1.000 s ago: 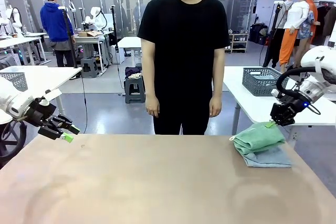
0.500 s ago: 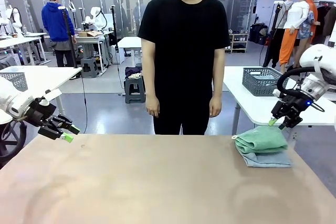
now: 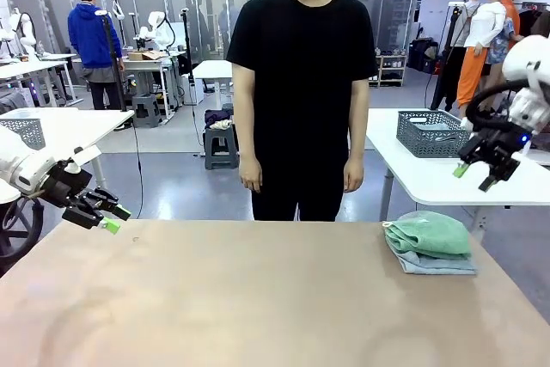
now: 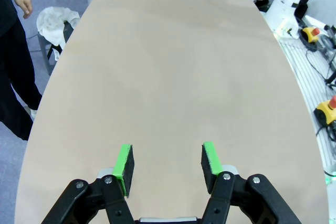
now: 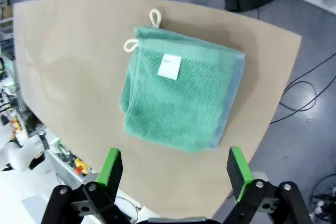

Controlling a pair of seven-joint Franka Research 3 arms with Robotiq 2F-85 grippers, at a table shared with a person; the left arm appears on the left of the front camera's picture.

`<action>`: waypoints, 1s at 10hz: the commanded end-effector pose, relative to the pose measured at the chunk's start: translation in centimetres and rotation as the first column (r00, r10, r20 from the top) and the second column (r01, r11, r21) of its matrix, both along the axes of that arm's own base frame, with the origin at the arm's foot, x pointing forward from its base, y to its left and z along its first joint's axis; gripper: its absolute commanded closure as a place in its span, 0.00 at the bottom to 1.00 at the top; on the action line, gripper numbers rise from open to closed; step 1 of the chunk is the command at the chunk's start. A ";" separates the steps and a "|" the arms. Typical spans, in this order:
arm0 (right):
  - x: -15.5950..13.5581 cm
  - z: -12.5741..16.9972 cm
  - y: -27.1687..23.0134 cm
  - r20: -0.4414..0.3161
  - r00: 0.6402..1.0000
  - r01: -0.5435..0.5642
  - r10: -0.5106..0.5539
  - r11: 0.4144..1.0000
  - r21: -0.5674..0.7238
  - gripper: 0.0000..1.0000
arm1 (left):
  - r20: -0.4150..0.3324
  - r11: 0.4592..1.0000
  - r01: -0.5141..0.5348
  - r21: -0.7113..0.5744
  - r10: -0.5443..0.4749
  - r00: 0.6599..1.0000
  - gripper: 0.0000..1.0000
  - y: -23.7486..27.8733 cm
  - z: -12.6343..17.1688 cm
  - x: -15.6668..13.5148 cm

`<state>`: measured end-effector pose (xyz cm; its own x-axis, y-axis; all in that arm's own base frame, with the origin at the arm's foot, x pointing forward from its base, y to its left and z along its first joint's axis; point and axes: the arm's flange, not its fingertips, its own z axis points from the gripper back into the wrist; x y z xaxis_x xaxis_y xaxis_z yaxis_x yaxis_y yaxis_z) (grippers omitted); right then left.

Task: Fold the towels and place them in the basket.
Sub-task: Stack the folded Towel with hook on the right side of the table.

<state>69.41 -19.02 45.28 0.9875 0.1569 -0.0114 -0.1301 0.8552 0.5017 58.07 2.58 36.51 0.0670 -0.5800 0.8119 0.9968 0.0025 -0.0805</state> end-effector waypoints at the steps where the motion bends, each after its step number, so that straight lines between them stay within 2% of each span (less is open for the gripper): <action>1: -7.7 4.1 2.9 0.049 0.999 0.023 -0.021 0.999 -0.043 0.00 | 0.008 1.000 0.012 -0.006 -0.012 1.000 0.34 0.0 0.1 -0.1; 2: -11.8 7.9 4.1 0.089 0.994 0.067 -0.063 0.997 -0.040 0.00 | 0.008 1.000 0.012 -0.006 -0.012 1.000 0.34 0.0 0.1 -0.1; 3: -15.1 10.7 5.7 0.125 0.981 0.149 -0.151 0.989 0.023 0.00 | 0.008 1.000 0.012 -0.006 -0.012 1.000 0.34 0.0 0.1 -0.1; 4: -18.0 12.5 7.9 0.196 0.957 0.207 -0.214 0.977 0.054 0.00 | 0.008 1.000 0.012 -0.006 -0.012 1.000 0.34 0.0 0.1 -0.1; 6: -22.8 14.5 12.5 0.312 0.896 0.303 -0.316 0.949 0.093 0.00 | 0.008 1.000 0.012 -0.006 -0.012 1.000 0.34 0.0 0.1 -0.1; 7: -24.7 15.1 13.9 0.352 0.875 0.328 -0.331 0.942 0.069 0.00 | 0.008 1.000 0.012 -0.006 -0.012 1.000 0.34 0.0 0.1 -0.1; 8: -26.0 15.4 15.0 0.383 0.856 0.360 -0.347 0.932 0.041 0.00 | 0.008 1.000 0.012 -0.006 -0.012 1.000 0.34 0.0 0.1 -0.1; 10: -27.3 15.8 16.3 0.410 0.842 0.384 -0.350 0.923 -0.001 0.00 | 0.008 1.000 0.012 -0.006 -0.012 1.000 0.34 0.0 0.1 -0.1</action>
<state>41.78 -3.25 61.63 0.8986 -0.1757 0.4021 -0.0206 0.8985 0.4385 58.10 2.57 36.53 0.0662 -0.5803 0.8117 0.9968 0.0019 -0.0800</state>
